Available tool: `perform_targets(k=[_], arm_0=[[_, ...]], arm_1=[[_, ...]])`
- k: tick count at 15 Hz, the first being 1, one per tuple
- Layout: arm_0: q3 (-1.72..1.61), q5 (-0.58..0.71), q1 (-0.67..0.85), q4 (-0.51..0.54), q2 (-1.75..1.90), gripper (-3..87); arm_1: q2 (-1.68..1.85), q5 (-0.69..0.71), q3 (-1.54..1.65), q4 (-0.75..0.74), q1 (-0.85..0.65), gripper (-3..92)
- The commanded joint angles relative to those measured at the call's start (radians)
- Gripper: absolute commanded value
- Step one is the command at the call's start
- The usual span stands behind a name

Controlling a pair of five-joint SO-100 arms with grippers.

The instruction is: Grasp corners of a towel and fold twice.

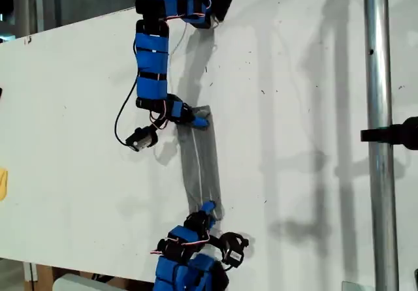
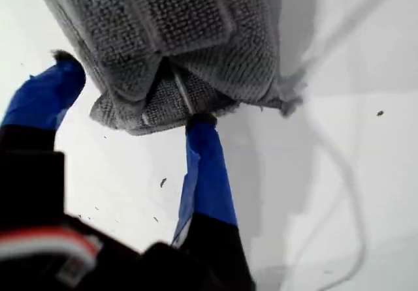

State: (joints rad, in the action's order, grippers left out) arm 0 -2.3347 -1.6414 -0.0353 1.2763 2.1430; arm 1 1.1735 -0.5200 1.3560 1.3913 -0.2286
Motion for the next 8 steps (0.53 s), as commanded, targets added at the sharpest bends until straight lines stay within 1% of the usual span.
perform_targets(k=[1,3,4,5,6,8], arm_0=[[0.049,-0.041,-0.009,0.14,0.126,20.1],[0.014,-0.115,-0.035,0.224,0.279,17.6],[-0.018,-0.152,-0.06,0.241,0.388,15.7],[-0.077,-0.186,-0.084,0.236,0.529,12.7],[-0.16,-0.198,-0.107,0.206,0.692,10.2],[-0.305,-0.199,-0.137,0.143,0.968,6.6]], arm_1=[[0.15,-0.021,0.029,0.04,-0.026,35.4],[0.276,-0.055,0.11,0.071,-0.048,35.9],[0.364,-0.094,0.173,0.083,-0.063,35.9],[0.466,-0.144,0.256,0.083,-0.072,35.8],[0.572,-0.207,0.342,0.083,-0.074,36.0],[0.787,-0.403,0.522,0.109,-0.069,38.8]])
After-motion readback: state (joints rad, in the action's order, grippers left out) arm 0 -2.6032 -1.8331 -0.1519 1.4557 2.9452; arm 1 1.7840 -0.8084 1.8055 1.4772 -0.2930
